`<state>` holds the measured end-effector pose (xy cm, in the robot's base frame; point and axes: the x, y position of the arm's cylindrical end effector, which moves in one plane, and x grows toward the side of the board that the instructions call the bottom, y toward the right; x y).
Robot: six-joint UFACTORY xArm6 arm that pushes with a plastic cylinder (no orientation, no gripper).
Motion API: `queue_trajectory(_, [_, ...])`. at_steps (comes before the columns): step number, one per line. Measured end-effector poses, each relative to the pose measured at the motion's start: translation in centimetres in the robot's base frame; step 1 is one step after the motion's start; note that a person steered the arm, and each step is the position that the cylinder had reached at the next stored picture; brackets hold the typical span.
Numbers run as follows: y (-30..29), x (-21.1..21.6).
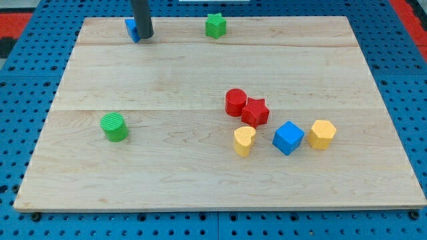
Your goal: Move the green circle towards top right corner of the board
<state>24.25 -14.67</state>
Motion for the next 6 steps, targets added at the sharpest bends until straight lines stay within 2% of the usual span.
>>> queue_trajectory(1, [-3.5,2.1])
queue_trajectory(2, [-0.7,8.7])
queue_trajectory(3, [-7.5,17.1])
queue_trajectory(4, [-8.6,26.3])
queue_trajectory(5, [-3.9,25.8])
queue_trajectory(6, [4.1,21.5])
